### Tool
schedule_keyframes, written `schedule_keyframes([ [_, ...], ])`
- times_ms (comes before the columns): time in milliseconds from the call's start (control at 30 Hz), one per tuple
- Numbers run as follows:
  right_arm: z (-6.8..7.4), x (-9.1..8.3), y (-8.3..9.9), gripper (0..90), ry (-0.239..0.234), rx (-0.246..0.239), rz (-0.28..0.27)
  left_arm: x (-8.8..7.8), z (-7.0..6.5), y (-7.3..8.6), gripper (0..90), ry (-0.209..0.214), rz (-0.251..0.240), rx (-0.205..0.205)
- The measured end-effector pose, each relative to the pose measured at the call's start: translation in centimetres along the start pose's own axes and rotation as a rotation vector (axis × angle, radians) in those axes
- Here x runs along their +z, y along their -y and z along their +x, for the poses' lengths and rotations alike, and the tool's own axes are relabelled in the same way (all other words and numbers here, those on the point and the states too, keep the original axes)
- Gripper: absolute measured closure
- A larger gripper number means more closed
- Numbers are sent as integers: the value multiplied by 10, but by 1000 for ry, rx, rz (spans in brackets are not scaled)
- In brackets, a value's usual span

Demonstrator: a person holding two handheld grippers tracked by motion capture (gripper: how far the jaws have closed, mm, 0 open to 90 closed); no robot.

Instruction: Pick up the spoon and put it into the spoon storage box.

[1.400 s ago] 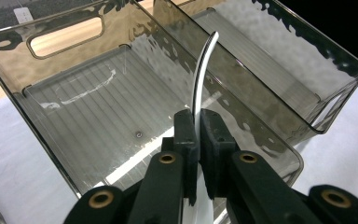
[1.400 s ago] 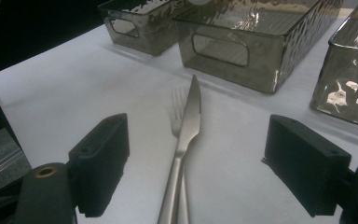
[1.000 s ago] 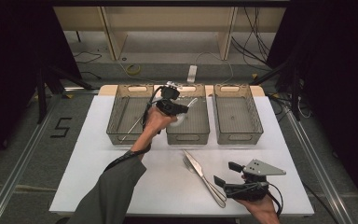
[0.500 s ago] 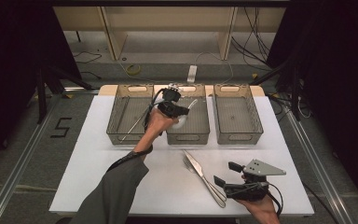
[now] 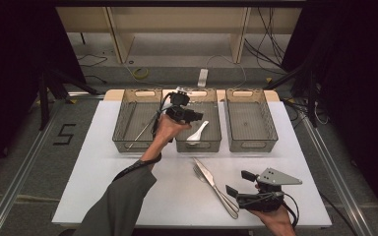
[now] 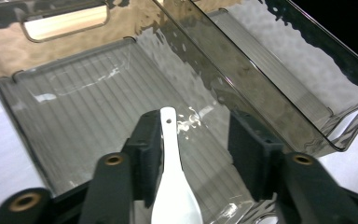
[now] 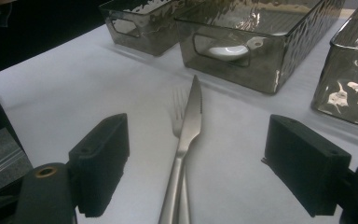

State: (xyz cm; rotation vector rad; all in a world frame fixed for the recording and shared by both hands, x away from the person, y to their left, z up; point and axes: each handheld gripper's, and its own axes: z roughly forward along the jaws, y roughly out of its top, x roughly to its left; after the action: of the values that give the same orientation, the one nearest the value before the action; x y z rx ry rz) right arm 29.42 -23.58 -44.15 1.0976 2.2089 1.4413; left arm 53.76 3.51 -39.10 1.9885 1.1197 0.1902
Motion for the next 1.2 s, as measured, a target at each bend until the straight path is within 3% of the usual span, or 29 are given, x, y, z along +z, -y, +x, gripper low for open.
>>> schedule_keyframes([
  [333,0,0,0,229,5,4,6,-20,0,0,335,11,29,22],
  [600,0,2,1,228,11,0,19,-49,2,12,271,45,9,29],
  [667,-1,2,1,228,17,3,25,-59,4,19,257,75,15,32],
  [933,2,4,1,228,19,1,46,-88,14,54,233,92,-9,40],
  [1000,2,5,1,228,18,-2,53,-94,16,63,229,109,-22,38],
  [1133,3,8,1,228,19,-2,71,-99,18,77,217,101,-12,64],
  [1200,3,8,1,228,17,-1,75,-103,20,83,210,108,-28,58],
])
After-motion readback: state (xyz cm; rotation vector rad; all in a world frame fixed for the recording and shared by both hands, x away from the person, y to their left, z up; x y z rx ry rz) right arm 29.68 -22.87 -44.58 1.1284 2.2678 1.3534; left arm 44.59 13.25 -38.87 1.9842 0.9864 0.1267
